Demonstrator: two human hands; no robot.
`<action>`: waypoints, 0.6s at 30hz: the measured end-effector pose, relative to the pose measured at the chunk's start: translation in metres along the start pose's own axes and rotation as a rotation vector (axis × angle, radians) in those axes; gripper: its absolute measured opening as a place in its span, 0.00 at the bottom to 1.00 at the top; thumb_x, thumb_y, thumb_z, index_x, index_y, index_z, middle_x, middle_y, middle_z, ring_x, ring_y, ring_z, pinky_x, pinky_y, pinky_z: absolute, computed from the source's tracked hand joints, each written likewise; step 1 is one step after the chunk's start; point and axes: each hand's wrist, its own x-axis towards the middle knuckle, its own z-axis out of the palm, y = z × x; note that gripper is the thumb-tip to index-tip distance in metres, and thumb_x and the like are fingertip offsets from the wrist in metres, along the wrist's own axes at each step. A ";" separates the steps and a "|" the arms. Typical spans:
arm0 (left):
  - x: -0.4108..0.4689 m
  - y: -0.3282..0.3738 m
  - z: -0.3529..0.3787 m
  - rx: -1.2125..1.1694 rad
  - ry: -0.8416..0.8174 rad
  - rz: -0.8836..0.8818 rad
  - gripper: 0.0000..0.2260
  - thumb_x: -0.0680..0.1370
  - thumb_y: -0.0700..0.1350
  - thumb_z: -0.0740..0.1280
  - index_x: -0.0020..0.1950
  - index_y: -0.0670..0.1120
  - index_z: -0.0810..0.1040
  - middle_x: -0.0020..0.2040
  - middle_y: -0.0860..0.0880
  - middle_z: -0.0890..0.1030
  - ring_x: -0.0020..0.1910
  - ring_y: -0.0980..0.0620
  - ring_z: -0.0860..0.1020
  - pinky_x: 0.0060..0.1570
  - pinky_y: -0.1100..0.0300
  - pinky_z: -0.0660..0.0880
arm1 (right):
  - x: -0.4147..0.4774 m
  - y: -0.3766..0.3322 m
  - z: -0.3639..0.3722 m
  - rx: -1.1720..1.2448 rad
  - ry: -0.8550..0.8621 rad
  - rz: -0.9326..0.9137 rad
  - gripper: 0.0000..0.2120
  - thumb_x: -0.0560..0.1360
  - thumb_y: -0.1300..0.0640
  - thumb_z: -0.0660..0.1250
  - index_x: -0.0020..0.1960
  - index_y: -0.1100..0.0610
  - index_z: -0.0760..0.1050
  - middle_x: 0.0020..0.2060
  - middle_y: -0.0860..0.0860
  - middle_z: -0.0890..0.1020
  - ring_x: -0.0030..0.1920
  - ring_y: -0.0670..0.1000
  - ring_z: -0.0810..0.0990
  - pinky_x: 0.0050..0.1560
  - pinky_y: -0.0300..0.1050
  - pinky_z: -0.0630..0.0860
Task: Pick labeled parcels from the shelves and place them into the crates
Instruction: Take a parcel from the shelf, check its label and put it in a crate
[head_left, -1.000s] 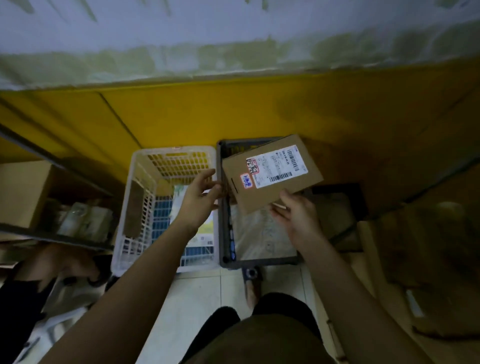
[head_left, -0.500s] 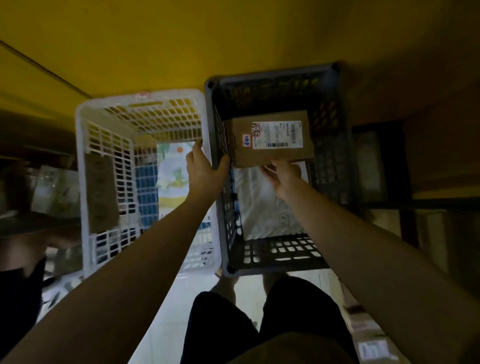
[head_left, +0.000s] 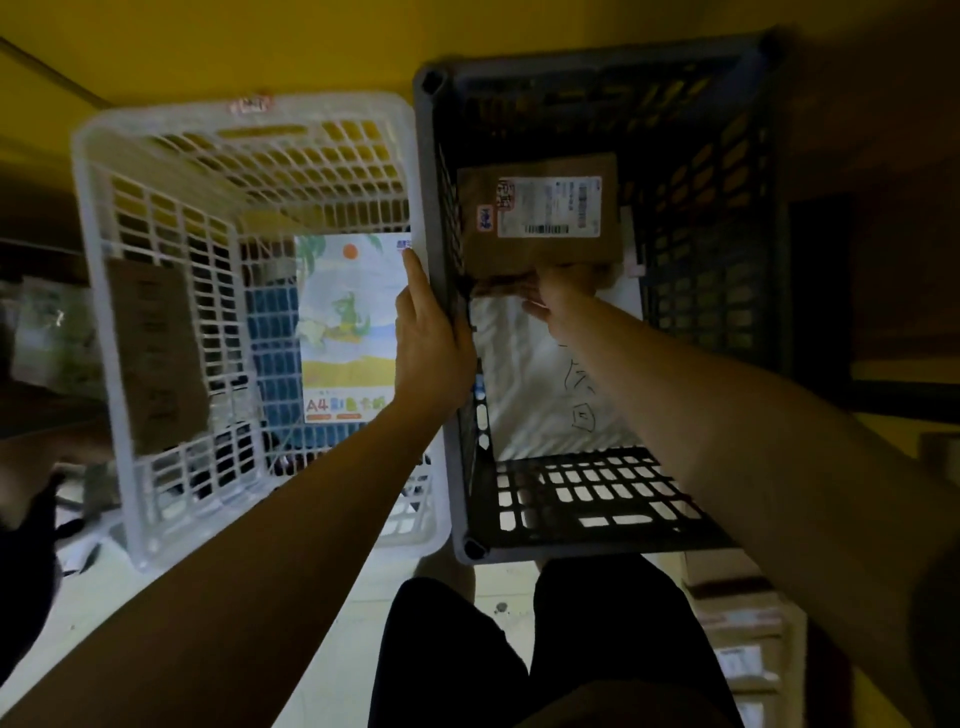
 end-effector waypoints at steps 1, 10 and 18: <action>0.000 0.000 -0.002 0.004 -0.019 -0.004 0.35 0.84 0.43 0.62 0.83 0.44 0.41 0.74 0.37 0.66 0.67 0.35 0.71 0.60 0.46 0.71 | 0.003 0.000 -0.001 -0.089 -0.015 -0.021 0.15 0.82 0.48 0.64 0.64 0.56 0.73 0.56 0.54 0.84 0.49 0.52 0.86 0.41 0.48 0.84; 0.002 0.020 -0.041 0.168 -0.314 -0.094 0.43 0.81 0.49 0.65 0.82 0.45 0.36 0.70 0.33 0.72 0.63 0.32 0.76 0.58 0.39 0.77 | -0.056 -0.018 -0.036 -0.839 -0.118 -0.402 0.14 0.84 0.51 0.58 0.51 0.61 0.75 0.41 0.55 0.76 0.40 0.55 0.77 0.40 0.46 0.73; 0.012 0.098 -0.142 0.773 -0.399 0.261 0.36 0.84 0.55 0.59 0.83 0.42 0.44 0.81 0.37 0.57 0.78 0.36 0.59 0.73 0.40 0.64 | -0.182 -0.111 -0.090 -1.410 -0.182 -0.575 0.25 0.86 0.48 0.55 0.78 0.59 0.60 0.68 0.62 0.73 0.53 0.54 0.78 0.53 0.52 0.75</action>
